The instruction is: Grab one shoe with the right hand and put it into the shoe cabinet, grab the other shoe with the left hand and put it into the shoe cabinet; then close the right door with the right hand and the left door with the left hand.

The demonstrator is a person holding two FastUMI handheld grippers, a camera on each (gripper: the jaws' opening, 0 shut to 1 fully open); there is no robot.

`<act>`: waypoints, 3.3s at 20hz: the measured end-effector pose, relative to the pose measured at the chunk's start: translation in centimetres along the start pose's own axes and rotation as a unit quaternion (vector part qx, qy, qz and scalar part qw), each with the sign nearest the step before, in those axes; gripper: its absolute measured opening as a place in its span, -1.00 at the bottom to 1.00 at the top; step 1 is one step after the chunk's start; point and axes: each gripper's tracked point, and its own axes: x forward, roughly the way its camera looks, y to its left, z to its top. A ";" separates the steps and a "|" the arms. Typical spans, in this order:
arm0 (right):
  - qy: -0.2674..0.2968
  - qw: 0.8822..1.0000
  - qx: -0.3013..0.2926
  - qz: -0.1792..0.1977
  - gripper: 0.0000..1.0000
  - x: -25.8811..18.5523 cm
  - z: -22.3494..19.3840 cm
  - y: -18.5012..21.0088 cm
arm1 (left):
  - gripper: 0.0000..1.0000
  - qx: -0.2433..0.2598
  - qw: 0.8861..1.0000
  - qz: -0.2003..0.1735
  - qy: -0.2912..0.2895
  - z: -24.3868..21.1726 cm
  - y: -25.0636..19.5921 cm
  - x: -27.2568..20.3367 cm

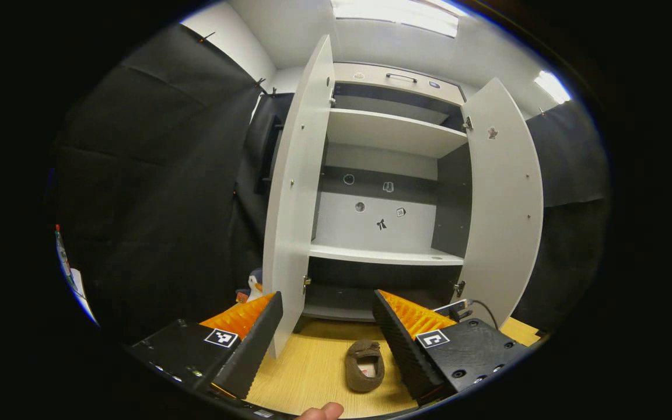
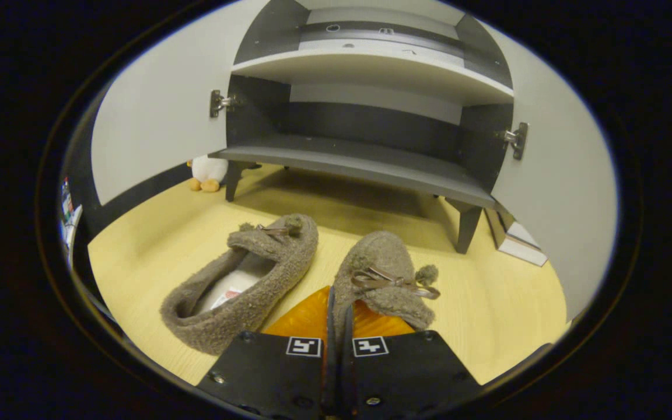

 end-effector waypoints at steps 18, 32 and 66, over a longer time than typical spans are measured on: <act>-0.137 0.989 -0.041 -0.045 -0.87 -2.5 38.1 -6.5 | 0.89 0.026 0.999 -0.023 0.005 -0.1 -0.2 -0.4; -0.003 0.992 -0.046 -0.115 -0.82 9.1 38.0 -8.1 | 0.90 0.043 0.999 -0.008 0.014 -0.2 0.2 -0.3; -0.267 0.962 0.012 -0.052 0.94 -25.0 18.9 -3.8 | 0.90 0.023 0.995 -0.089 0.029 -0.1 -1.6 -1.5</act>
